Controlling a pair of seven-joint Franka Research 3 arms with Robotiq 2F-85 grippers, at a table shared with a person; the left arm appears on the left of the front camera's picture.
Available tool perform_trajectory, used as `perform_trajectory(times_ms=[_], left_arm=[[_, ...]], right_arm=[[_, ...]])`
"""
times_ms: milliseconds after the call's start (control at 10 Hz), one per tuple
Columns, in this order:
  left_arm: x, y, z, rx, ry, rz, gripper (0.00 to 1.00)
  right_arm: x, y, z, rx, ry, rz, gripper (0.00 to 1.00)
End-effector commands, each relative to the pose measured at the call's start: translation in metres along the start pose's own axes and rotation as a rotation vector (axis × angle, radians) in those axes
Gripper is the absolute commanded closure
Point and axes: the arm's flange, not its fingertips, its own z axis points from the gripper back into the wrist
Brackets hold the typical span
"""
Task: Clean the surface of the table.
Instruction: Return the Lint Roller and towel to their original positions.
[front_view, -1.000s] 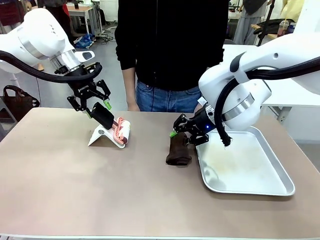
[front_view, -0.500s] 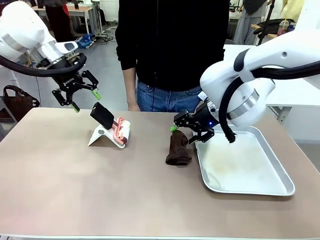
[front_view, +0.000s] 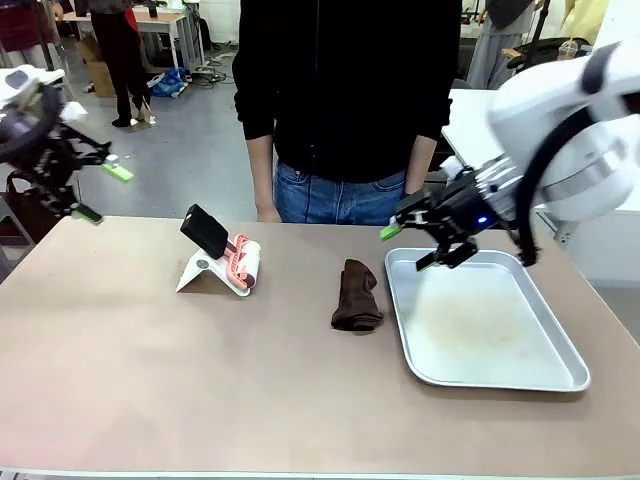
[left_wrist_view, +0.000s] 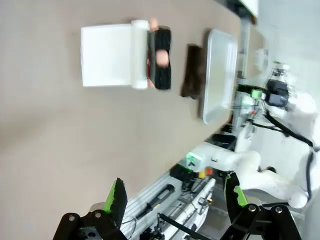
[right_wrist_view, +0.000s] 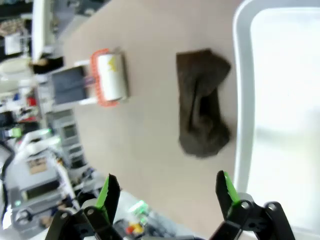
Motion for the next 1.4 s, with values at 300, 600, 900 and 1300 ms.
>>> perform_trajectory(times_ms=[300, 600, 900, 1300], left_arm=[[-0.022, 0.072, 0.042, -0.369, -0.119, -0.097, 0.00], [-0.014, 0.070, 0.046, -0.502, -0.153, -0.176, 0.00], [-0.020, 0.073, 0.045, -0.448, -0.170, -0.116, 0.00], [-0.020, 0.073, 0.045, -0.448, -0.170, -0.116, 0.00]], right_arm=[[-0.026, -0.072, 0.097, 0.473, 0.173, -0.111, 0.00], [-0.035, -0.105, 0.117, 0.691, 0.225, -0.077, 0.00], [-0.040, -0.097, 0.120, 0.601, 0.226, -0.092, 0.00], [-0.040, -0.097, 0.120, 0.601, 0.226, -0.092, 0.00]])
